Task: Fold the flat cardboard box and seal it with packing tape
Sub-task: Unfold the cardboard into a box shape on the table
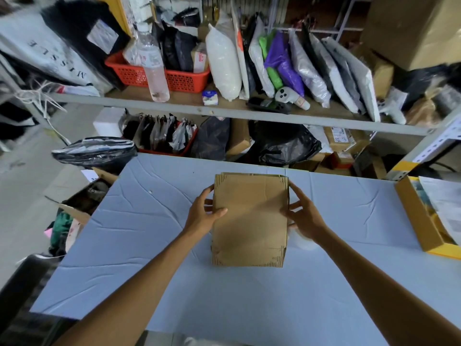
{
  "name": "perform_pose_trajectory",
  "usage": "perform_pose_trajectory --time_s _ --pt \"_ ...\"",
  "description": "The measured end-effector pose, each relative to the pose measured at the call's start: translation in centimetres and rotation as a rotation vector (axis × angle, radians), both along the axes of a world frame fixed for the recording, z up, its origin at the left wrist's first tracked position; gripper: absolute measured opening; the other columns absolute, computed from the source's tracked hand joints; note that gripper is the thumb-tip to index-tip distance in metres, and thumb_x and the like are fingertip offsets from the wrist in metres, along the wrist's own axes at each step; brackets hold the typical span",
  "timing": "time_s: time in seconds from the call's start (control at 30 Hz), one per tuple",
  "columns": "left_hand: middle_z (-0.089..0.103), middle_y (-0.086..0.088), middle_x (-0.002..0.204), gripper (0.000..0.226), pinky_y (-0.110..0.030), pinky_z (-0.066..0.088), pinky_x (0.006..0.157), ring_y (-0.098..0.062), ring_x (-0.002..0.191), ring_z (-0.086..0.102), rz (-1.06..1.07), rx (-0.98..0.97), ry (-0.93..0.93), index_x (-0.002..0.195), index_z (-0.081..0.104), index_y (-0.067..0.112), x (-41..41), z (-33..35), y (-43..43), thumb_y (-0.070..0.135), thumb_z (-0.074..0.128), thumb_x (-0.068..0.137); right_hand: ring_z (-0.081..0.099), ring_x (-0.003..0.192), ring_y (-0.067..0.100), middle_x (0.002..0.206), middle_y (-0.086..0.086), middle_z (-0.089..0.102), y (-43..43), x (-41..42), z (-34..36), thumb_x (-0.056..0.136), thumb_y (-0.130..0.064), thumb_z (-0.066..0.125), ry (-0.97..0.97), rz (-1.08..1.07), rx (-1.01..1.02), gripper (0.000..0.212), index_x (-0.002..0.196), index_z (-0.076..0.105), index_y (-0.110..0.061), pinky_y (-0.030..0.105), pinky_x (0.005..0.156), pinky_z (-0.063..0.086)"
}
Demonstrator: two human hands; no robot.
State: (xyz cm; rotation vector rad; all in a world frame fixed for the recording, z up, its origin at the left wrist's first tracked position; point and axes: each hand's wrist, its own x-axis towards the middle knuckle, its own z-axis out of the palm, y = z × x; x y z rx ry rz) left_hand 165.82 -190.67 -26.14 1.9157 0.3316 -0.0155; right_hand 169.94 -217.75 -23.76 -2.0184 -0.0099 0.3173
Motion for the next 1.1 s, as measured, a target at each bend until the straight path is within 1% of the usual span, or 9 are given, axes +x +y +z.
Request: perform_pose_trajectory --time_s 0.23,0.33,0.43,0.53,0.63,0.73,0.87,1.0,1.1 --pt "0.057 -0.008 0.121 0.059 -0.029 0.054 0.078 -0.021 0.102 0.059 0.006 -0.009 -0.02 0.134 0.049 0.02 -0.2 -0.8 0.6 0.021 0.074 0.08 0.066 0.075 0.02 0.09 0.007 0.06 0.7 -0.6 0.4 0.093 -0.005 0.056 -0.017 -0.022 0.052 0.05 0.14 0.044 -0.019 0.027 0.061 0.06" --pt "0.059 -0.005 0.114 0.048 -0.033 0.057 0.078 -0.022 0.101 0.062 0.03 -0.055 -0.021 0.119 0.06 0.027 -0.7 -0.8 0.4 0.055 0.063 0.08 0.067 0.085 0.026 0.107 0.017 0.06 0.8 -1.0 0.1 0.096 -0.015 0.055 -0.016 -0.016 0.005 0.034 0.129 0.053 -0.014 0.032 0.063 0.061" --pt "0.06 -0.002 0.106 0.042 -0.046 0.056 0.086 -0.02 0.097 0.064 0.089 -0.122 -0.03 0.092 0.065 0.044 -0.9 -1.0 0.2 0.076 0.051 0.069 0.066 0.08 0.022 0.103 0.015 0.06 0.9 -1.7 0.3 0.097 -0.023 0.051 -0.007 -0.058 0.065 0.026 0.12 0.059 -0.012 0.027 0.058 0.06" --pt "0.06 0.0 0.103 0.03 -0.046 0.055 0.088 -0.019 0.097 0.063 0.12 -0.163 -0.031 0.078 0.065 0.05 -1.4 -0.8 0.0 0.075 0.053 0.067 0.064 0.081 0.019 0.101 0.016 0.06 1.1 -2.4 0.5 0.096 -0.03 0.053 -0.004 -0.101 0.112 0.025 0.115 0.061 -0.016 0.022 0.054 0.058" --pt "0.06 0.004 0.097 0.026 -0.04 0.053 0.083 -0.015 0.087 0.061 0.141 -0.192 -0.047 0.074 0.066 0.04 -1.9 -0.3 -0.1 0.065 0.059 0.073 0.061 0.082 0.013 0.105 0.015 0.058 1.3 -2.7 0.5 0.095 -0.03 0.055 -0.007 -0.134 0.113 0.023 0.112 0.062 -0.018 0.017 0.05 0.055" --pt "0.059 0.003 0.093 0.016 -0.036 0.049 0.075 -0.014 0.079 0.058 0.136 -0.177 -0.077 0.077 0.063 0.027 -1.9 -0.2 0.0 0.039 0.062 0.089 0.06 0.08 0.011 0.108 0.015 0.056 1.4 -2.7 0.3 0.094 -0.028 0.057 -0.014 -0.155 0.093 0.027 0.115 0.063 -0.012 0.012 0.049 0.052" --pt "0.062 0.001 0.101 0.01 -0.03 0.052 0.073 -0.017 0.091 0.062 0.132 -0.203 -0.063 0.092 0.063 0.025 -1.9 -0.1 0.1 0.033 0.066 0.087 0.059 0.084 0.018 0.107 0.01 0.055 1.3 -2.6 0.2 0.094 -0.023 0.058 -0.002 -0.171 0.103 0.025 0.115 0.063 -0.01 0.014 0.053 0.053" --pt "0.058 0.01 0.121 0.056 -0.036 0.053 0.086 -0.01 0.093 0.061 0.089 -0.265 0.01 0.131 0.049 0.028 -1.4 0.1 -0.2 0.039 0.071 0.081 0.062 0.093 0.032 0.104 0.012 0.062 0.6 -2.2 0.2 0.092 -0.01 0.059 0.015 -0.214 0.174 0.022 0.113 0.062 -0.01 0.029 0.067 0.051" --pt "0.054 0.009 0.132 0.068 -0.04 0.052 0.094 -0.01 0.098 0.062 0.064 -0.278 0.012 0.139 0.043 0.024 -0.7 0.9 -1.0 0.033 0.074 0.079 0.06 0.086 0.026 0.104 0.014 0.059 0.3 -2.0 0.5 0.089 0.003 0.054 0.003 -0.252 0.152 0.036 0.123 0.057 -0.01 0.025 0.061 0.046"
